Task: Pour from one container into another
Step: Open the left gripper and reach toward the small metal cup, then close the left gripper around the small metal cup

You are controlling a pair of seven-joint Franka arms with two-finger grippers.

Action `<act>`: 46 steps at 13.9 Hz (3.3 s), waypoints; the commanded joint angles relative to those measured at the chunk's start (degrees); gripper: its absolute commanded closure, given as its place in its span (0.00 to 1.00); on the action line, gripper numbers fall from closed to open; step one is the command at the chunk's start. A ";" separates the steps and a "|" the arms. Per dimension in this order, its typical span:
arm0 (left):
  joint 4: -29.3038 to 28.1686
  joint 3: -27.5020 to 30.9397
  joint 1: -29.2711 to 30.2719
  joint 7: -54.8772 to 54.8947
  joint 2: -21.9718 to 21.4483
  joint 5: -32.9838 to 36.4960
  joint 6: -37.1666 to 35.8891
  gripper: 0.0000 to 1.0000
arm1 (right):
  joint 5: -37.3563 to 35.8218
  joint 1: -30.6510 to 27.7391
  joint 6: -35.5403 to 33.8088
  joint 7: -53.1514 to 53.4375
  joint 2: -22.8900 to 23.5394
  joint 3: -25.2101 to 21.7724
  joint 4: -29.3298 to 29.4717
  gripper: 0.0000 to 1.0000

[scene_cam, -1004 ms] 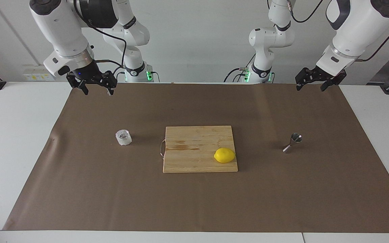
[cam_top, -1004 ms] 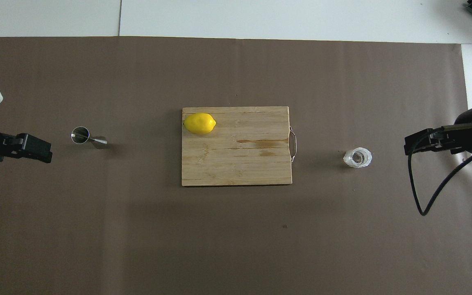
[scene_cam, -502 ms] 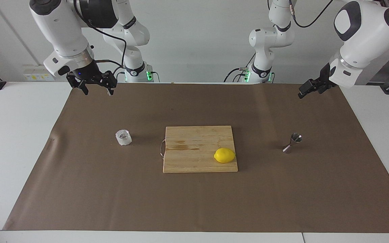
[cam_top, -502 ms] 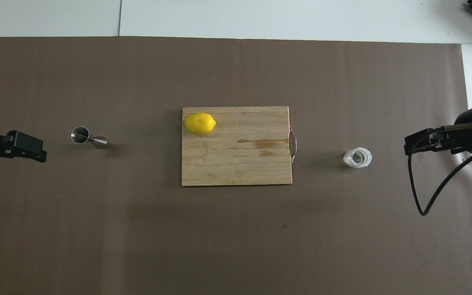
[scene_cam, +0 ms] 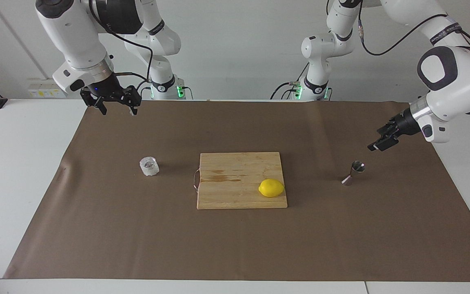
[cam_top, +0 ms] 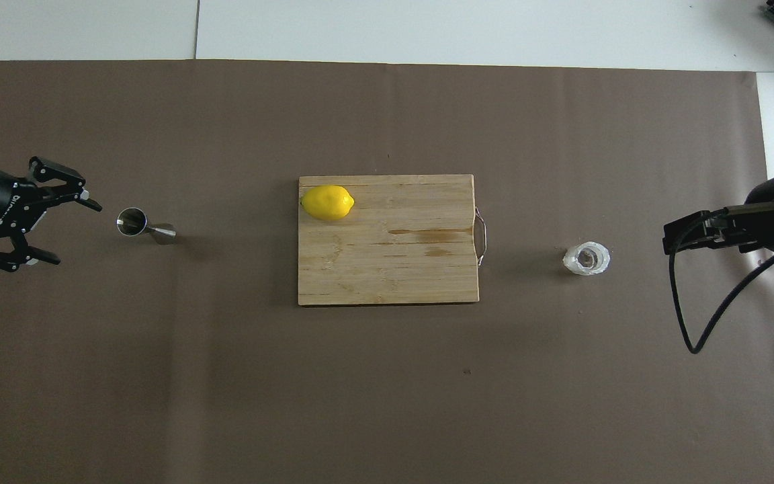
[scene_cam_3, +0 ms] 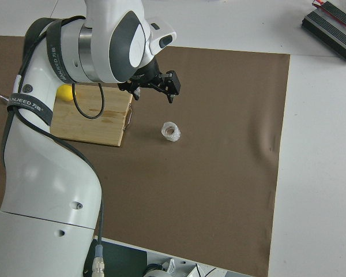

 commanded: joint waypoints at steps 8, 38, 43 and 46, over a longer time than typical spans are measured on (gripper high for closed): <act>-18.92 -0.41 5.90 -18.39 -3.76 -26.71 18.77 0.00 | 1.54 -0.95 1.22 0.46 -1.33 0.43 -1.70 0.00; -29.93 -0.50 1.59 -28.50 -4.47 -40.98 37.60 0.04 | 1.54 -0.95 1.22 0.46 -1.33 0.43 -1.70 0.00; -30.02 -0.50 1.59 -28.50 -4.56 -40.98 37.51 0.35 | 1.54 -0.95 1.22 0.46 -1.33 0.43 -1.70 0.00; -30.02 -0.50 1.59 -28.50 -4.56 -40.98 37.51 0.35 | 1.54 -0.95 1.22 0.46 -1.33 0.43 -1.70 0.00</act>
